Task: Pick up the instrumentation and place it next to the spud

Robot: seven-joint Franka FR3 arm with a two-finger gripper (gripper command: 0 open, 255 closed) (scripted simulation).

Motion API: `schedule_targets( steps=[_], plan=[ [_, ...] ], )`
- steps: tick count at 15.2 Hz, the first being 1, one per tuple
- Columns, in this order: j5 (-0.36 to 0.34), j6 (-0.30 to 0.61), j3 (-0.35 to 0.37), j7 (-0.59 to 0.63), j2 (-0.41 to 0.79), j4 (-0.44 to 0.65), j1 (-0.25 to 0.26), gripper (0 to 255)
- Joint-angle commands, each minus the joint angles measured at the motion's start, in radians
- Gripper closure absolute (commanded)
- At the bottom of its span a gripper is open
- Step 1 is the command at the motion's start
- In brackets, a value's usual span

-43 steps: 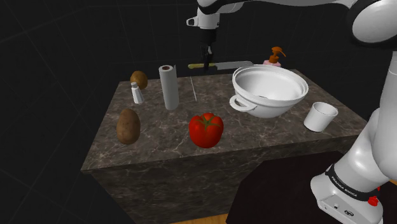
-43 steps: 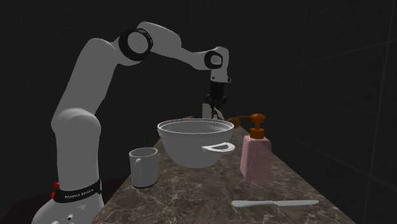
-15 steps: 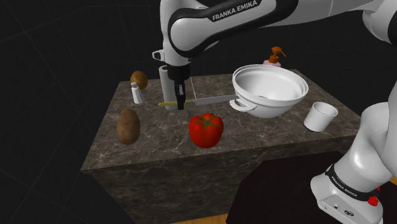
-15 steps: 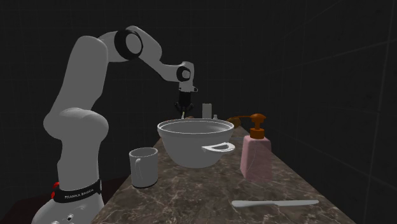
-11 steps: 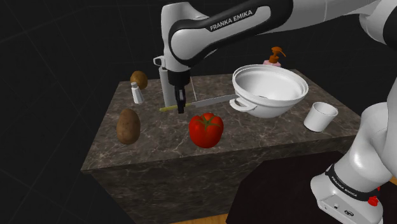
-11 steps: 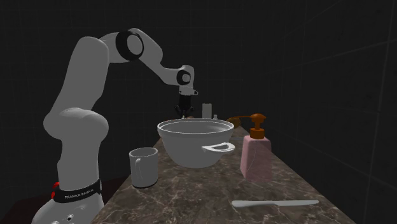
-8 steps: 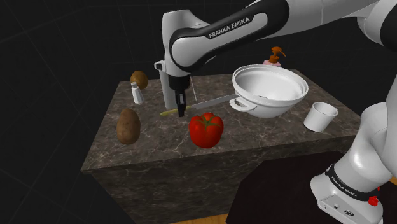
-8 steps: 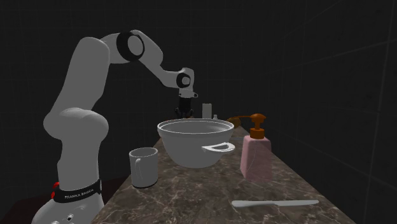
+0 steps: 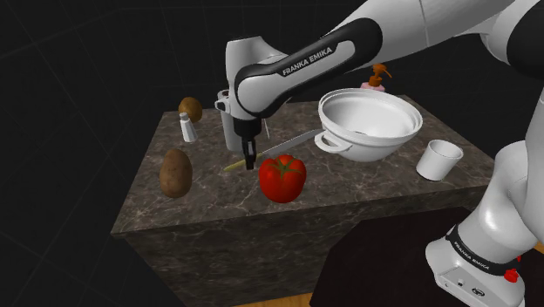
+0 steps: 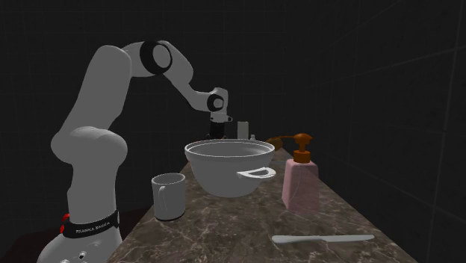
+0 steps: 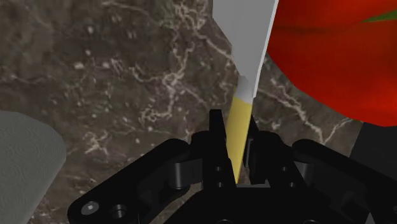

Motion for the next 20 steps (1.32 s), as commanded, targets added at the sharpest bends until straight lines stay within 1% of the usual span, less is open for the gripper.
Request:
schedule_targets(
  steps=[1, 3, 11, 12, 17, 20],
  plan=[
    [0.002, 0.023, 0.001, -0.001, 0.015, -0.007, 0.001, 255],
    [0.004, 0.055, 0.002, -0.006, 0.033, -0.021, 0.001, 255],
    [0.004, 0.054, 0.002, -0.006, 0.033, -0.021, 0.001, 255],
    [0.004, 0.054, 0.002, -0.006, 0.033, -0.021, 0.001, 0],
    [0.004, 0.054, 0.002, -0.006, 0.033, -0.021, 0.001, 0],
    [-0.002, -0.031, -0.002, -0.002, -0.008, 0.023, -0.004, 0]
  ],
)
